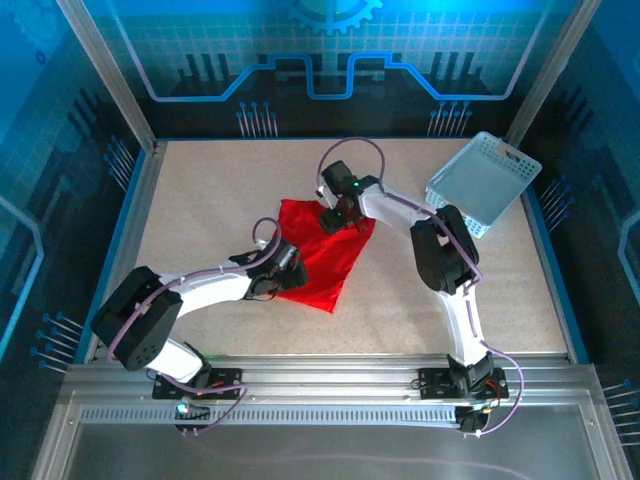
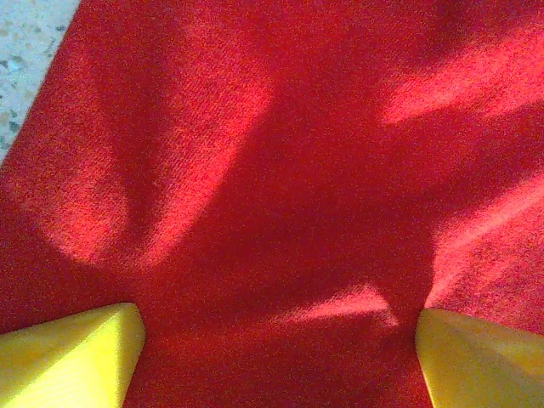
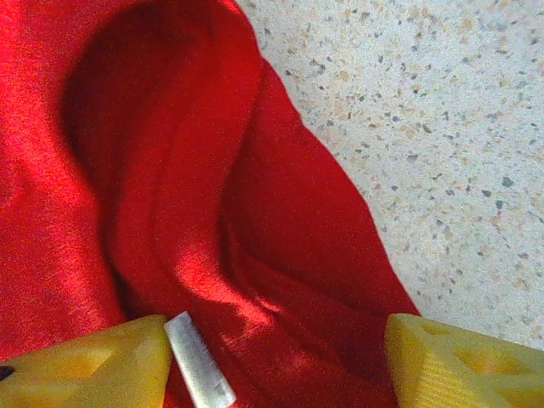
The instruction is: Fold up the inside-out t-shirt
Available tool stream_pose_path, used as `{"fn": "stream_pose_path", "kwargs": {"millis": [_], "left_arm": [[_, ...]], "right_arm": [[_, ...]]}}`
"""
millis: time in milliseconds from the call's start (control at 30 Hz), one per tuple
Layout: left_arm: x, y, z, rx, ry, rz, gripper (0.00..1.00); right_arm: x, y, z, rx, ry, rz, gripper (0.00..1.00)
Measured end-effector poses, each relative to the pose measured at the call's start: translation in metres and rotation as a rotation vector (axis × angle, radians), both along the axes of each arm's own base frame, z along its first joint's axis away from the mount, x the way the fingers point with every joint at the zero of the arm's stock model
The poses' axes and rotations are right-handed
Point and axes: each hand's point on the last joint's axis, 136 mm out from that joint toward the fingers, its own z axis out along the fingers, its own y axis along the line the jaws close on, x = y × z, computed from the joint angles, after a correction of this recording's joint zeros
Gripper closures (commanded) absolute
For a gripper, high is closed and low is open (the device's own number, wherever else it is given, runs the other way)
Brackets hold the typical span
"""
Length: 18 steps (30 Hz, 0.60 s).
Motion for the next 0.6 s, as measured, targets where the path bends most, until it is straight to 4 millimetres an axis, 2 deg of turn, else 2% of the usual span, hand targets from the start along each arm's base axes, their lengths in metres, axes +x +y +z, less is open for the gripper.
{"fn": "stream_pose_path", "kwargs": {"millis": [100, 333, 433, 600], "left_arm": [[-0.002, 0.001, 0.000, -0.004, -0.005, 0.000, 0.14], [-0.005, 0.003, -0.001, -0.015, -0.021, -0.001, 0.14], [-0.005, 0.003, -0.001, -0.023, -0.031, 0.003, 0.14], [-0.007, 0.000, 0.001, -0.042, -0.042, 0.007, 0.13]], "right_arm": [[0.012, 0.002, -0.006, -0.020, -0.003, -0.006, 0.40], [0.066, -0.005, 0.010, -0.016, -0.080, -0.074, 0.42], [0.082, -0.006, 0.011, -0.012, -0.085, -0.088, 0.41], [0.081, -0.005, 0.007, -0.008, -0.047, -0.084, 0.29]]}}
